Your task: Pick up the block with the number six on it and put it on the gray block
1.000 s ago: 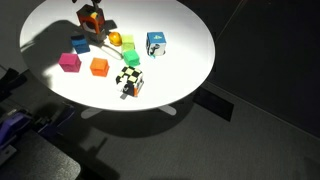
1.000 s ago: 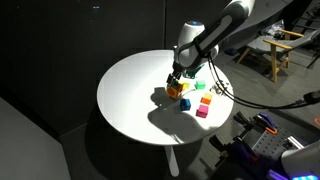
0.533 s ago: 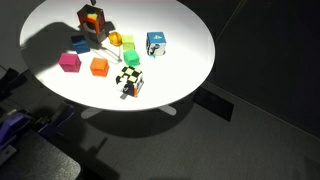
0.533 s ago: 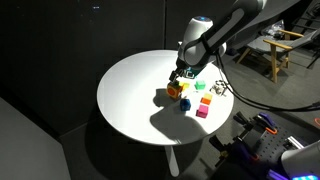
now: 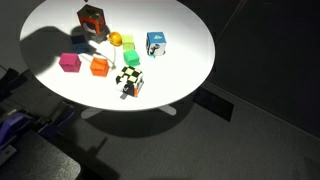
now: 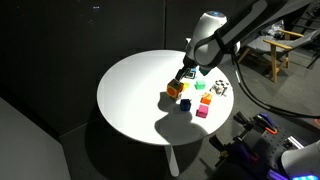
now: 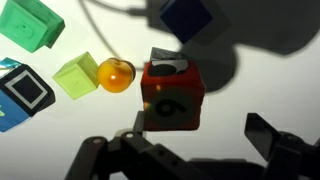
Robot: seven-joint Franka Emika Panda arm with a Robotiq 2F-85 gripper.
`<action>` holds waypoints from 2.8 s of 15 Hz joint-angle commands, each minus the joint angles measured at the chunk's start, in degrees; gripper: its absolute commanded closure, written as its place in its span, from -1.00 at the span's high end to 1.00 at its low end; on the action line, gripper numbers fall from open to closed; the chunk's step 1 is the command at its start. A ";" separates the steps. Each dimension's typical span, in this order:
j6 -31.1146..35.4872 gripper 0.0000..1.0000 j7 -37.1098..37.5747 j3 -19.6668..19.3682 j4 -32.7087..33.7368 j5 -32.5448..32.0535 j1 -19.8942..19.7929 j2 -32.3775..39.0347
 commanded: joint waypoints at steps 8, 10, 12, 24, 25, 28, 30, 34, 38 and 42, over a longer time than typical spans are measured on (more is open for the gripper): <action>-10.26 1.00 0.29 -0.69 -11.75 1.05 1.45 -14.69; -13.35 1.00 0.33 -0.91 -13.01 1.03 2.15 -17.36; -15.81 1.00 0.61 -1.10 -14.10 0.93 2.83 -19.82; -12.14 1.00 5.43 -1.57 -22.37 1.28 6.06 -32.46; -12.16 1.00 6.37 -1.69 -22.71 1.47 6.10 -33.18; -14.47 1.00 7.92 -2.17 -22.96 1.81 6.30 -35.26; -15.64 1.00 8.37 -2.51 -23.00 2.33 6.44 -36.66; -18.01 1.00 9.68 -2.73 -22.21 2.33 6.20 -38.40; -21.45 1.00 8.40 -3.48 -21.43 3.05 6.75 -39.36; -19.05 1.00 8.85 -2.90 -21.96 1.55 6.15 -37.85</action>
